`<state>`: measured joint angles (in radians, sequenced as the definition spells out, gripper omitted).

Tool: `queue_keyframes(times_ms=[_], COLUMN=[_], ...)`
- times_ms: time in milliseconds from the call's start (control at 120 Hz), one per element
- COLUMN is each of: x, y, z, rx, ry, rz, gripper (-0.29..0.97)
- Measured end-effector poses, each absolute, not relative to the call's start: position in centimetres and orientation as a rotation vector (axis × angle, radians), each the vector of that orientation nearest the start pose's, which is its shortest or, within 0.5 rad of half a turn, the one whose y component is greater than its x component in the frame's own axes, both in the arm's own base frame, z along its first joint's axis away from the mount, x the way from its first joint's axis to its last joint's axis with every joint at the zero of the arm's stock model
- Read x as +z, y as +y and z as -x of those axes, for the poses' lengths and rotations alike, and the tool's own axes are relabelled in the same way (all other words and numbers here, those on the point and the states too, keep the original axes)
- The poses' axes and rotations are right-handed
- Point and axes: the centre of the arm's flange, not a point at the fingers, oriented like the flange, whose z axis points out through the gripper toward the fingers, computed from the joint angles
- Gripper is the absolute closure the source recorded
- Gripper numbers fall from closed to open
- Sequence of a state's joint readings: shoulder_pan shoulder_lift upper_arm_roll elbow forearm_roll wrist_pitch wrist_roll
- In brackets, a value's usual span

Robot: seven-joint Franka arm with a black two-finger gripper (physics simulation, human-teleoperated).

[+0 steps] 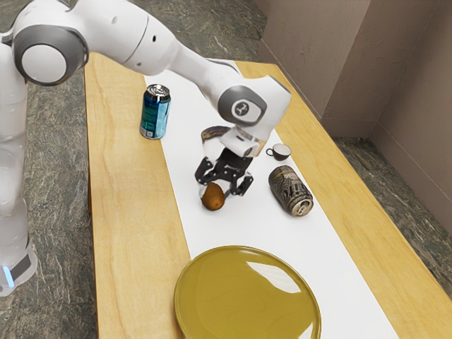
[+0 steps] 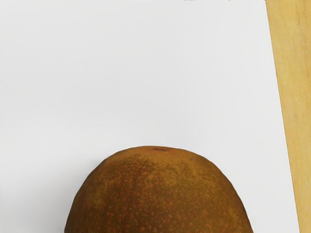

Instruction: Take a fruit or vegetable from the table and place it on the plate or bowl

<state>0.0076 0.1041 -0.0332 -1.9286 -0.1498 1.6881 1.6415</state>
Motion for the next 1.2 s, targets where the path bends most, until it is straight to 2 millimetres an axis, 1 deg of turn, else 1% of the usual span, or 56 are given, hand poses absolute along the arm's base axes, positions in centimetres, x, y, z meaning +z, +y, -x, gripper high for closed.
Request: queue_keyframes(times_ms=[67,117,183,317,367,400,442,483,550,608,650,692,733,775,808,950,967,1017,1067,1125,1200], x=[41.2,41.6,43.3,48.1,49.8,50.6,51.4,52.2,53.1,53.6,53.8,53.9,53.8,53.9,54.0,54.3,54.3,54.2,54.4,54.8,55.6], y=[-2.9,-2.9,-3.4,-4.9,-5.8,-6.9,-9.1,-12.4,-19.3,-25.7,-29.4,-32.1,-33.7,-34.4,-34.6,-34.0,-34.0,-34.1,-34.4,-35.0,-35.8], z=[-54.4,-54.4,-54.2,-53.0,-52.7,-52.6,-52.3,-51.7,-49.7,-47.0,-44.9,-43.3,-42.3,-42.0,-42.0,-43.5,-43.6,-43.8,-43.8,-43.6,-43.3], rx=[0.226,0.226,0.207,0.135,0.112,0.103,0.098,0.092,0.09,0.092,0.094,0.093,0.088,0.074,0.056,-0.015,-0.021,-0.029,-0.045,-0.069,-0.1], ry=[2.505,2.48,2.447,2.39,2.373,2.374,2.397,2.442,2.549,2.649,2.707,2.746,2.762,2.761,2.749,2.676,2.667,2.649,2.634,2.621,2.61], rz=[2.407,2.405,2.39,2.354,2.339,2.322,2.28,2.211,2.056,1.902,1.806,1.74,1.707,1.701,1.71,1.786,1.792,1.805,1.814,1.82,1.823], gripper=[0.41,0.44,0.42,0.41,0.41,0.41,0.41,0.41,0.41,0.42,0.42,0.42,0.42,0.44,0.42,0.42,0.4,0.28,0.19,0.13,0.08])
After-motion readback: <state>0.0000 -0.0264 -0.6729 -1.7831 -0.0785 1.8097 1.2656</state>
